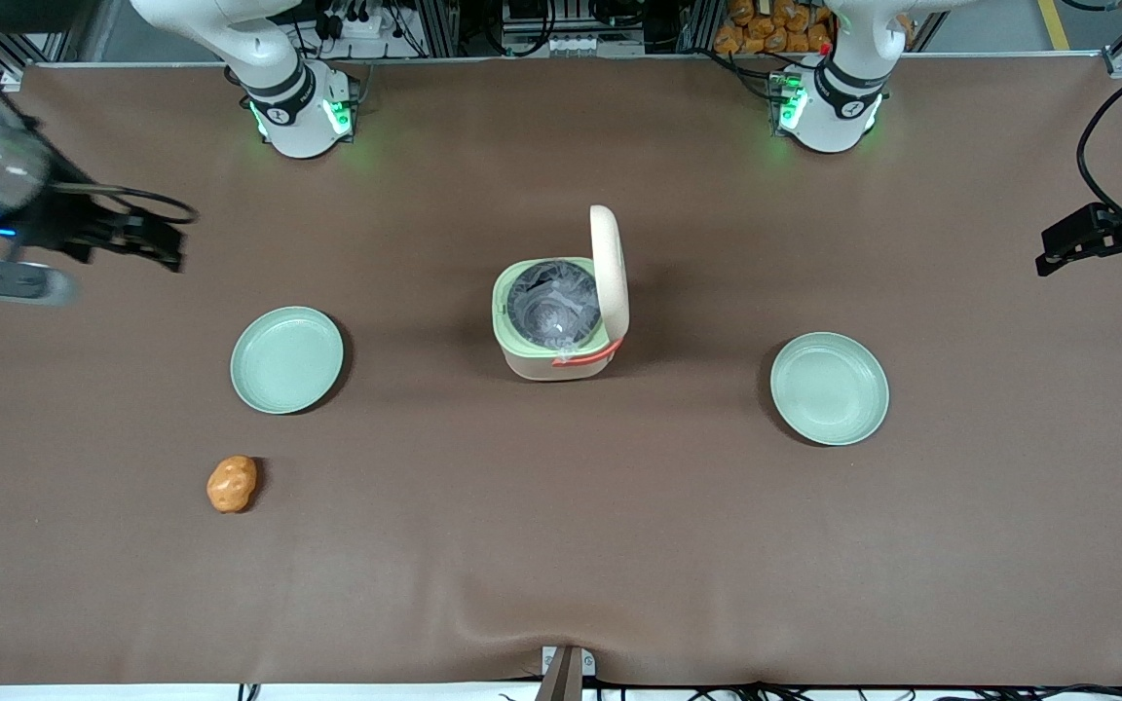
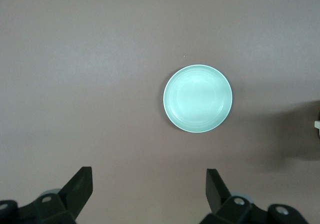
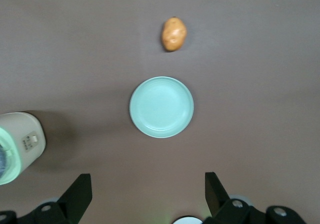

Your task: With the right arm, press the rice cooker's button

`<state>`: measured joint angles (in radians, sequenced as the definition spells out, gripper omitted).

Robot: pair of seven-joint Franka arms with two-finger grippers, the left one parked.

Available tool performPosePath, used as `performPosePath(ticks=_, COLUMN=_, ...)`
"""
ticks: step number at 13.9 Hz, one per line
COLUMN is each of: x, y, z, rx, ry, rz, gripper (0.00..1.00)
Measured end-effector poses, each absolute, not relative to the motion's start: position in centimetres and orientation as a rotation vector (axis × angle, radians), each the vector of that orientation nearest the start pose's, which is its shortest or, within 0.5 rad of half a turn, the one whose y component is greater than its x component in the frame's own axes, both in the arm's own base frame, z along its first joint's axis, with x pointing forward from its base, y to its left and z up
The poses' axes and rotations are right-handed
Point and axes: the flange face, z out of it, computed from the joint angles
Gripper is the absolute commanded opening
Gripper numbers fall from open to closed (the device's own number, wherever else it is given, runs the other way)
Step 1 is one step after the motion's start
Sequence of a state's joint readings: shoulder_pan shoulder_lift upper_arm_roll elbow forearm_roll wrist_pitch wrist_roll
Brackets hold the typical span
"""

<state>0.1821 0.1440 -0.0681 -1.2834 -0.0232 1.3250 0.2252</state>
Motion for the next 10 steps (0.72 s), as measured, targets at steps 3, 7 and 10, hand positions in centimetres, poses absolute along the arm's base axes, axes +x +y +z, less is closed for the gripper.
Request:
performPosePath(ticks=3, x=55.9, y=1.2, z=66.4, rx=-3.168, ry=0.197, rz=0.125, gripper=1.00)
performPosePath(ticks=7, x=52.4, y=-0.7, z=65.5, rx=-3.155, ry=0.183, rz=0.073, gripper=1.00)
performPosePath(ticks=10, x=50.7, y=-0.8, z=65.2, rx=-3.153, ry=0.175, rz=0.086, gripper=1.00)
